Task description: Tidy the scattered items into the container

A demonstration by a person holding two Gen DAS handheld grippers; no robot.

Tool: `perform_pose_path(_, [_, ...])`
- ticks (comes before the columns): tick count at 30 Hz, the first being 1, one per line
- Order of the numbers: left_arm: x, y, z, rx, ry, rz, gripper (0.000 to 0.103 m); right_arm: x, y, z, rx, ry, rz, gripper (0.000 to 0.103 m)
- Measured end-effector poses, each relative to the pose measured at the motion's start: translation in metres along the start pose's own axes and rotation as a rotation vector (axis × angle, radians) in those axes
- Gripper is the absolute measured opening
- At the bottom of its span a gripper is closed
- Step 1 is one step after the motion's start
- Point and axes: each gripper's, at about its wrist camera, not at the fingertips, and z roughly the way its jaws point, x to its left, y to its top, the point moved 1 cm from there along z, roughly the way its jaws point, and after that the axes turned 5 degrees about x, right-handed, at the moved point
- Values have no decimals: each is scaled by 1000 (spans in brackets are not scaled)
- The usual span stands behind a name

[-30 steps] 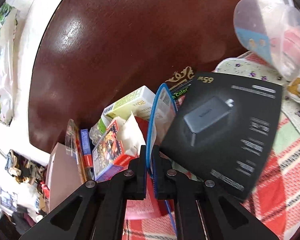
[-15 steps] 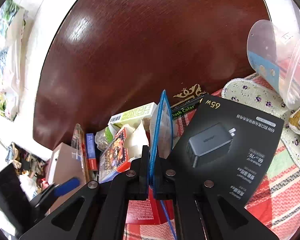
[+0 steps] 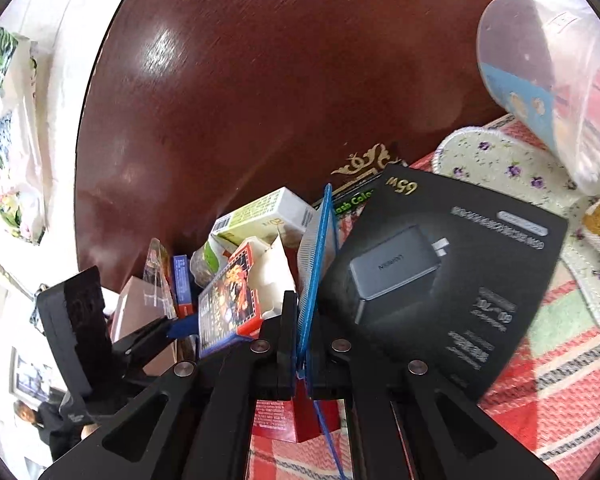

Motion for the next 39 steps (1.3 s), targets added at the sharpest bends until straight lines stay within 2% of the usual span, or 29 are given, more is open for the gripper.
perform_pose_path(4, [-7,-3,-1,-18,-2,17,78,-10,-1,-5,0,32,42,3])
perform_pose_path(6, [-5,-1,-2,-35,-4,12,63,-12,-1,-8,-6,34,45,3])
perform_pose_path(9, [-4,-1,-6,-61,10,-4,52,-13,-3,-12,-22,29,49,3])
perform_pose_path(11, [-3,1,-7,-62,20,-3,51,-15,-4,-13,-24,34,55,3])
perform_pose_path(14, [-4,2,-10,-65,75,19,57,-17,-4,-11,-22,47,66,3])
perform_pose_path(15, [-6,2,-12,-74,105,33,63,-17,-4,-11,-21,47,66,3])
perform_pose_path(16, [-7,1,-17,-95,166,55,69,-16,-3,-11,-19,49,65,3])
perform_pose_path(17, [-10,2,-19,-107,225,67,82,-16,-4,-11,-17,49,64,3])
perform_pose_path(18, [-14,2,-23,-119,291,78,87,-17,-4,-12,-18,48,62,3])
perform_pose_path(19, [-16,3,-27,-133,296,84,87,-17,-4,-12,-18,50,64,3])
perform_pose_path(23, [-12,11,-39,-155,192,37,91,-18,-4,-9,-17,61,73,3])
perform_pose_path(29, [0,16,-32,-123,111,-2,91,-18,-7,-16,-19,53,80,3])
perform_pose_path(36, [-4,12,-41,-140,64,-14,91,-6,-4,-49,-82,-16,51,6])
perform_pose_path(38, [-7,13,-37,-129,63,-11,91,5,-1,-56,-103,-50,-3,13])
perform_pose_path(39, [-9,13,-36,-129,60,-10,91,7,0,-57,-109,-48,-16,13])
